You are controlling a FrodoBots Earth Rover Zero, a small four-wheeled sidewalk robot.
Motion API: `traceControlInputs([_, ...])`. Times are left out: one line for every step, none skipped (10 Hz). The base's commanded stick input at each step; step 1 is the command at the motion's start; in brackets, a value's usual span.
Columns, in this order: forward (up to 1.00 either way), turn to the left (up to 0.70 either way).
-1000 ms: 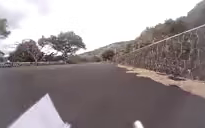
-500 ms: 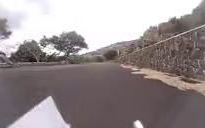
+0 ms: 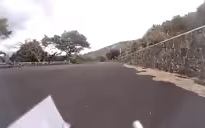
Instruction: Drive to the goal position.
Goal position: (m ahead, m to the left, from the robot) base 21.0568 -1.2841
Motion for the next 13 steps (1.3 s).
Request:
traceControlInputs([1.0,0.0])
traceControlInputs([1.0,0.0])
traceControlInputs([1.0,0.0])
traceControlInputs([1.0,-0.39])
traceControlInputs([1.0,-0.39])
traceControlInputs([1.0,-0.39])
traceControlInputs([1.0,-0.39])
traceControlInputs([1.0,-0.39])
traceControlInputs([1.0,-0.39])
traceControlInputs([1.0,-0.39])
traceControlInputs([1.0,-0.39])
traceControlInputs([1.0,-0.39])
traceControlInputs([1.0,-0.34])
